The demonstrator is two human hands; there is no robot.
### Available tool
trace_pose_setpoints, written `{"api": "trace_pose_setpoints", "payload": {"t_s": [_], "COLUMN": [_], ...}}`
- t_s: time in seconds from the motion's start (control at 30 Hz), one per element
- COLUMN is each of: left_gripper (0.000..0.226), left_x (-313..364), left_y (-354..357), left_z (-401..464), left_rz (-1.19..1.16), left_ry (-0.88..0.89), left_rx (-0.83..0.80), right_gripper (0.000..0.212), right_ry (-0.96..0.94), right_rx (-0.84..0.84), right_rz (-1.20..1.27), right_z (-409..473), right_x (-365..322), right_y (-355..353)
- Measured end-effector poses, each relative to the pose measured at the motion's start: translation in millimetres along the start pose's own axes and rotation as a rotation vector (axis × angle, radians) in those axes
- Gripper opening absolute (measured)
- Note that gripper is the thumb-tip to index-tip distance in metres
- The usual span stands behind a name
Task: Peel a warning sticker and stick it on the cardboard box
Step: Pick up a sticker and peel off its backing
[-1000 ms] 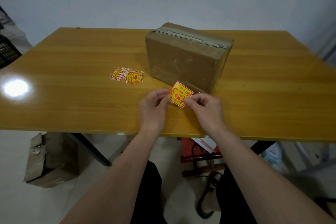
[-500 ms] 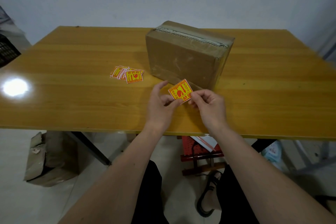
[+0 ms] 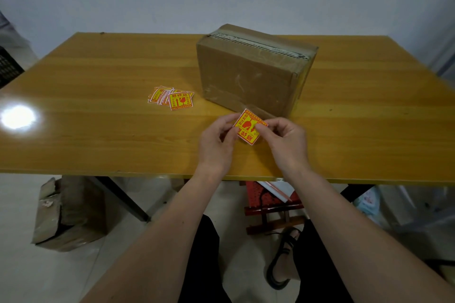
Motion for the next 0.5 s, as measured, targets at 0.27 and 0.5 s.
{"api": "trace_pose_setpoints", "payload": {"t_s": [0.27,0.5], "left_gripper": [0.073,0.031], "left_x": [13,13], "left_y": [6,0], "left_z": [-2,-6], "left_rz": [0.303,0.342], "left_ry": [0.178,0.222], "left_rx": [-0.064,0.074], "right_gripper": [0.017,0.023], "right_ry": [0.041,0.034], "right_rx": [0.012,-0.029], "right_rz": [0.127,0.151], "right_z": [4,5], "right_x": [3,3], "right_y": [-3,1]}}
Point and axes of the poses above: each hand's wrist, its own z-axis towards the middle knuckle, its own y-axis out of the palm, x = y × z, the point moved 6 cm from there along z, towards the middle knuckle, and after that the axes turned 9 degrees about y, right-handed, at the moved point
